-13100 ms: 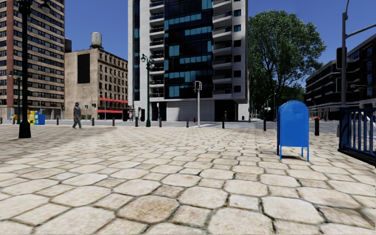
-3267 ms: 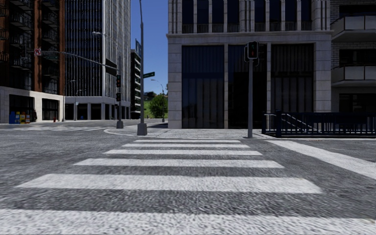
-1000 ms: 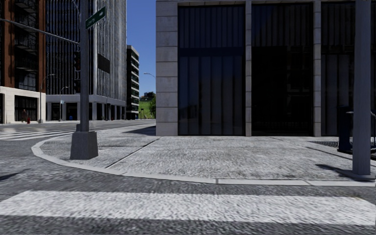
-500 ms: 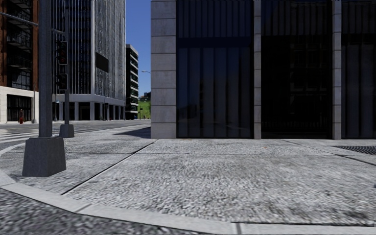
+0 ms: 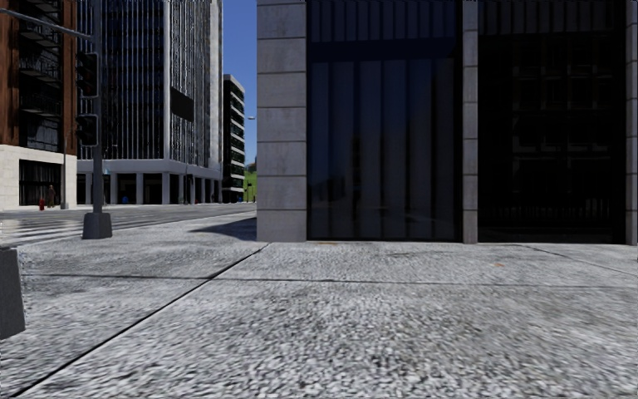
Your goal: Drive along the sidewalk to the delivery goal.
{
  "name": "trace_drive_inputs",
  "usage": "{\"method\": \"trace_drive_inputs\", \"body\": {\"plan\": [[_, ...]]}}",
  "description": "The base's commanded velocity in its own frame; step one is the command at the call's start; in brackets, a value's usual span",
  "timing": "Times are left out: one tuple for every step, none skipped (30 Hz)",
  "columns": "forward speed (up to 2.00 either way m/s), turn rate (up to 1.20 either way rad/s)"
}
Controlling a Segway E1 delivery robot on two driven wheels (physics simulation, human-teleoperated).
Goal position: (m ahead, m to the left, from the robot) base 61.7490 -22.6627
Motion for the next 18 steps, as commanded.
{"method": "trace_drive_inputs", "body": {"plan": [[1.83, 0.32], [1.80, 0.36], [1.80, 0.36], [1.78, 0.38], [1.78, 0.38], [1.78, 0.39], [1.78, 0.39], [1.78, 0.39], [1.78, 0.39], [1.77, 0.39], [1.77, 0.40], [1.77, 0.42], [1.75, 0.44], [1.72, 0.45], [1.72, 0.45], [1.68, 0.45], [1.68, 0.45], [1.68, 0.45]]}}
